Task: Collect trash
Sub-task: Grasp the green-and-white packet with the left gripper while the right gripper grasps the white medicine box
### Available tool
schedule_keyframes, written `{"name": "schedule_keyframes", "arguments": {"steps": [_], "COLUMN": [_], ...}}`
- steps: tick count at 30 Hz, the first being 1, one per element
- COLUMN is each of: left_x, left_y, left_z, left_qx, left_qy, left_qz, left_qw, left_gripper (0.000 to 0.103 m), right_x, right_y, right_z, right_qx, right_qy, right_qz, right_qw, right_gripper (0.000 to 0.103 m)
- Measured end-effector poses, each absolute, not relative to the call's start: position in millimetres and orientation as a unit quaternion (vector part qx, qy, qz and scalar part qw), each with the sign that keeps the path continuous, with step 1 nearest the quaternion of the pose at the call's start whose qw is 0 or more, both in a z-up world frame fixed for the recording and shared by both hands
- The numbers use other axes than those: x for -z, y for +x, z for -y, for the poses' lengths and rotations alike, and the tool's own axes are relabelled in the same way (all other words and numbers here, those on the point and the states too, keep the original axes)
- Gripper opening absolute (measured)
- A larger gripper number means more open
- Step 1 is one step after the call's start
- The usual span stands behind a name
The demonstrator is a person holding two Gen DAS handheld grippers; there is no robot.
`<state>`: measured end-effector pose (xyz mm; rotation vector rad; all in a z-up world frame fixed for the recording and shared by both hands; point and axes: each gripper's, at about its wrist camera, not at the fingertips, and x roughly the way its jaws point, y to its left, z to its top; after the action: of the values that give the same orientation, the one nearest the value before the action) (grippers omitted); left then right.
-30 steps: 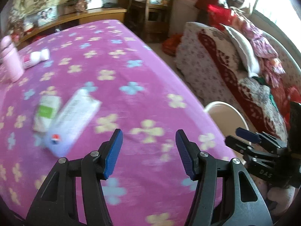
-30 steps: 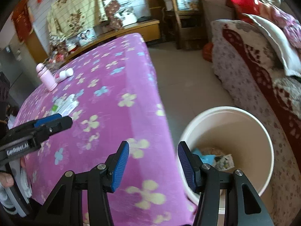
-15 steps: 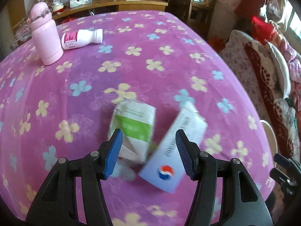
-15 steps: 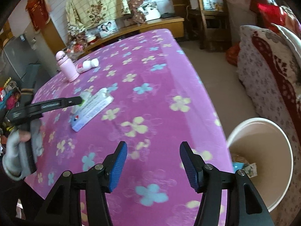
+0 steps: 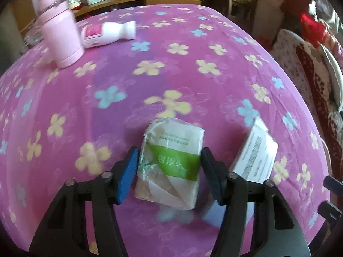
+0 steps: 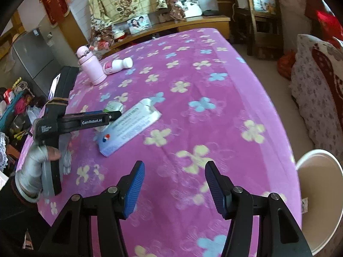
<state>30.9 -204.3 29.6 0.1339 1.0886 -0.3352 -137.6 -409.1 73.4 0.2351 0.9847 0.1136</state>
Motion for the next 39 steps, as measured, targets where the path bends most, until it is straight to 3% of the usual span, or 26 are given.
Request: {"name": "schedule_keyframes", "arguments": {"steps": [18,21,24,31,35,39], "left_x": [-32,-32,-32,-31,-30,-29], "left_y": [-15,-14,-12,-9,-10,-12], "left_z": [80,81,80,84,88,87], "left_qx": [0.121,0.118,0.119,0.101,0.087,0.078], "left_qy": [0.016,0.006,-0.002,-0.012,-0.007,-0.011], "left_qz": [-0.522,-0.517,-0.514,-0.509,-0.505,-0.500], "left_qw": [0.844,0.847,0.849,0.855,0.859,0.863], "left_gripper": [0.052,0.053,0.053,0.056,0.057,0.057], "right_x": [-35,-33,-31,-29,-29,-31], "right_y": [18,23,17,8,4,-4], "right_z": [291,268,254,248,247,252], "right_qx": [-0.144,-0.146,-0.143,-0.116,-0.095,-0.103], "right_qy": [0.107,0.079,0.059,0.045,0.028,0.018], "right_qz": [-0.543,-0.543,-0.539,-0.517,-0.508,-0.509], "right_qw": [0.820,0.823,0.828,0.847,0.856,0.854], "right_gripper": [0.057,0.059,0.070,0.070,0.055,0.054]}}
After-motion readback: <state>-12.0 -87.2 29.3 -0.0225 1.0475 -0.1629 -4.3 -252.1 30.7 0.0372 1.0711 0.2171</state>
